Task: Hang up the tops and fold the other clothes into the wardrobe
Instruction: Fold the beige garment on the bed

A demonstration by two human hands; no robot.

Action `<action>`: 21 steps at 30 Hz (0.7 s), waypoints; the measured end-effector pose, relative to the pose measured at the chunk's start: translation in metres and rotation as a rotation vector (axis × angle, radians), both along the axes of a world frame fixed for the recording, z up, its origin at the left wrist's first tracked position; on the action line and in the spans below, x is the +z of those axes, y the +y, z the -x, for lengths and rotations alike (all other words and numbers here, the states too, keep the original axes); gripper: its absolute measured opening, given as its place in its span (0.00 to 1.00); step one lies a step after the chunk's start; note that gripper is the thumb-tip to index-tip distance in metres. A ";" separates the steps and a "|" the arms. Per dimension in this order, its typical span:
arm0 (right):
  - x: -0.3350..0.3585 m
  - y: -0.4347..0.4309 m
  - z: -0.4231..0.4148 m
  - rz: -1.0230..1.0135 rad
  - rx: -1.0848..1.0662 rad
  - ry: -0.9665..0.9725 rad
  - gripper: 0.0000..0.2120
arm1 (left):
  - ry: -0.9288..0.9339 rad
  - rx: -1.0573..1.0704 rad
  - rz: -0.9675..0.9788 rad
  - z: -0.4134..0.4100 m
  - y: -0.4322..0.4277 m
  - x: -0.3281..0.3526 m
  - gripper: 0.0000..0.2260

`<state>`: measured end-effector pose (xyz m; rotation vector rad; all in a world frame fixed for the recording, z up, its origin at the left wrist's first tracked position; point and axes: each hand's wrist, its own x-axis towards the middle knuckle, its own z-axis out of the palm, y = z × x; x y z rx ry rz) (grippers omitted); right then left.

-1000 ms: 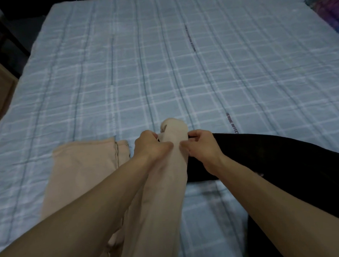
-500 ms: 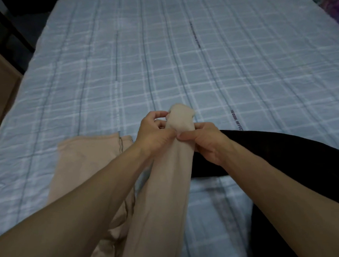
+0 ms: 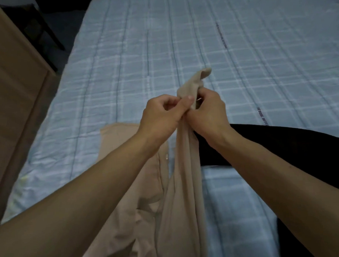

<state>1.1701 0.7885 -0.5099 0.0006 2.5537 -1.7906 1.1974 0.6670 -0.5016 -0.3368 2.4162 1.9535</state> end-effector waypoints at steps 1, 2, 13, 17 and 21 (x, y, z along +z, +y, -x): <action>0.006 -0.011 -0.002 -0.015 -0.005 0.027 0.04 | -0.001 0.008 -0.065 -0.002 -0.008 0.007 0.12; 0.012 -0.023 -0.003 -0.027 -0.002 0.045 0.04 | 0.002 0.024 -0.114 -0.003 -0.018 0.013 0.12; -0.050 -0.120 -0.025 -0.134 0.300 -0.182 0.18 | -0.543 0.199 0.207 -0.019 -0.161 -0.085 0.13; -0.089 -0.093 -0.047 -0.388 0.237 -0.148 0.13 | -0.479 0.075 0.414 -0.049 -0.165 -0.119 0.15; -0.112 -0.066 -0.086 -0.491 0.220 -0.167 0.12 | -0.212 0.004 0.553 -0.073 -0.149 -0.126 0.17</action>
